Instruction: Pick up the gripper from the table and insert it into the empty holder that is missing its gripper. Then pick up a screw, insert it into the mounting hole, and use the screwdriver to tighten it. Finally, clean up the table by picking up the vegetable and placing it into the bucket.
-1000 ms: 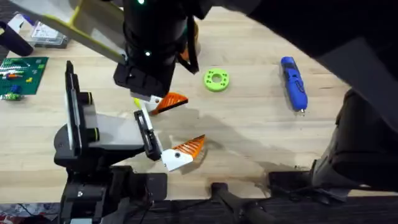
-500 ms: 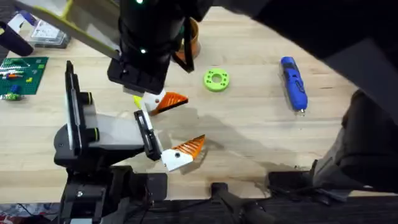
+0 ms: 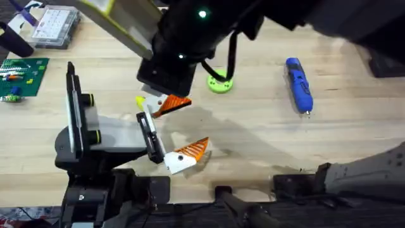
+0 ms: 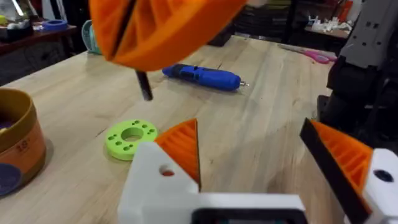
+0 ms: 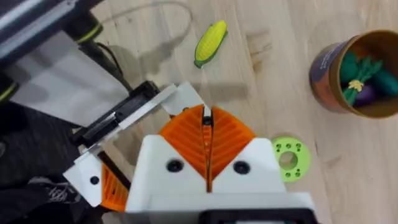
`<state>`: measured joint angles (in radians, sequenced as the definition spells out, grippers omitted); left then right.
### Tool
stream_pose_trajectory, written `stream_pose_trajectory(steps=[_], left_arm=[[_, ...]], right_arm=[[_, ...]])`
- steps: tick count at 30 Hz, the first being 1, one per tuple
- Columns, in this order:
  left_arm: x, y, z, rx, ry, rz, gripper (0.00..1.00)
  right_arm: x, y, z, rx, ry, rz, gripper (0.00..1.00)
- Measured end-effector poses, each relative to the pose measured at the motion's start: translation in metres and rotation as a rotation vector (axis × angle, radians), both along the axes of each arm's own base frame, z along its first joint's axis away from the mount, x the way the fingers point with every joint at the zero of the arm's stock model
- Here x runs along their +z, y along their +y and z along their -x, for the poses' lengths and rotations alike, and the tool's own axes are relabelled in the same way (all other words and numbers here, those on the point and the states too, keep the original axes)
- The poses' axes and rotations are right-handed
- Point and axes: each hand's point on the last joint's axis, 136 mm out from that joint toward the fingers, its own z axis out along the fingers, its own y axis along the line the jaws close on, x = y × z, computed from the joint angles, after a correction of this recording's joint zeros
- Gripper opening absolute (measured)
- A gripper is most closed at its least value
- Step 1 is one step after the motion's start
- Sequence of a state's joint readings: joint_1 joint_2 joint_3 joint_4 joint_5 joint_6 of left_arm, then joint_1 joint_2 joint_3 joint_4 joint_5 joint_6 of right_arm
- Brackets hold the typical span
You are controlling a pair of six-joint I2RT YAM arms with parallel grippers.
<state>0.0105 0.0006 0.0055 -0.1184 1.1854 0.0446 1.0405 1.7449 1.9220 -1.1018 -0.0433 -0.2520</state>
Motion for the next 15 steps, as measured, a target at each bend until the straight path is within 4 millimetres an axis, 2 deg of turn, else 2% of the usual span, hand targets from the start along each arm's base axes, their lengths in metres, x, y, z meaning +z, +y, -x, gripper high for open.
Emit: stream_pose_trajectory(steps=[15], left_arm=[[0.000,0.000,0.000,0.000,0.000,0.000,0.987]], right_arm=[[-0.006,0.011,0.000,0.008,0.007,-0.043,0.011]])
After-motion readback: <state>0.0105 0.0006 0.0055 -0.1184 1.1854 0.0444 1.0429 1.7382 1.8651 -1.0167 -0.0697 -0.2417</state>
